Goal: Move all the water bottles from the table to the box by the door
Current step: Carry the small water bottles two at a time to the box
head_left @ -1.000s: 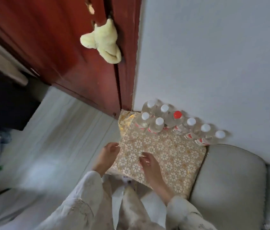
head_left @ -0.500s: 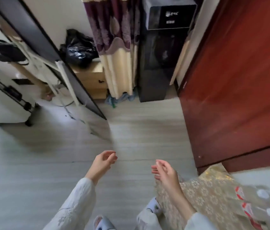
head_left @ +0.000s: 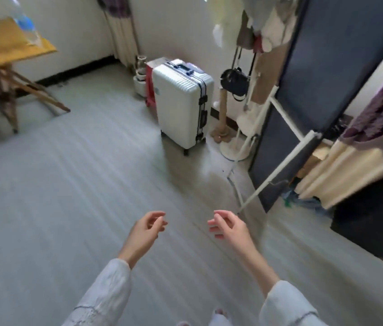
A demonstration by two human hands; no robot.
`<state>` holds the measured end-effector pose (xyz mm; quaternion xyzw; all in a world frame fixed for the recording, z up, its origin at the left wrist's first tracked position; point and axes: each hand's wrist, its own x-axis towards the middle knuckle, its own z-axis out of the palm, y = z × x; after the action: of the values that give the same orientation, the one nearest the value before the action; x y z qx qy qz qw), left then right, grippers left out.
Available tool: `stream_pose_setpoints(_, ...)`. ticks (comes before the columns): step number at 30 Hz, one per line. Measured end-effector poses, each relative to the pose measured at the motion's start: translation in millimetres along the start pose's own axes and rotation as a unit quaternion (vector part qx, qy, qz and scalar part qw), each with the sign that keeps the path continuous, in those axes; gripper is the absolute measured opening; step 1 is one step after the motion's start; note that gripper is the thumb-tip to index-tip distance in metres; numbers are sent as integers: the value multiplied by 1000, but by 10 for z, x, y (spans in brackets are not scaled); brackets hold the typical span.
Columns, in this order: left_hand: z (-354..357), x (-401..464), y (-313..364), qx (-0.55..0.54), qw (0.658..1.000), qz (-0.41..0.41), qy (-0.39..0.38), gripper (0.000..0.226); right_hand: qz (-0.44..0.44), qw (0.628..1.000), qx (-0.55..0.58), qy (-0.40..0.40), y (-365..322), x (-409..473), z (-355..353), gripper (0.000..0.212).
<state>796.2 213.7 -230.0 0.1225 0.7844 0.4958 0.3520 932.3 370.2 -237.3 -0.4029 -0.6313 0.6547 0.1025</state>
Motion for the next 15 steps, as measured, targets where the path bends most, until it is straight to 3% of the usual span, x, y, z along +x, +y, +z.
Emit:
stream_pose_setpoints(8, -1195, 396, -17, -45, 986, -29, 161, 22, -41, 983, -70, -162, -771, 1007, 1389, 9)
stream_pose_setpoints(15, -2289, 1242, 291, -142, 948, -14, 284, 17, -71, 958, -97, -260, -1569, 2082, 2535, 13)
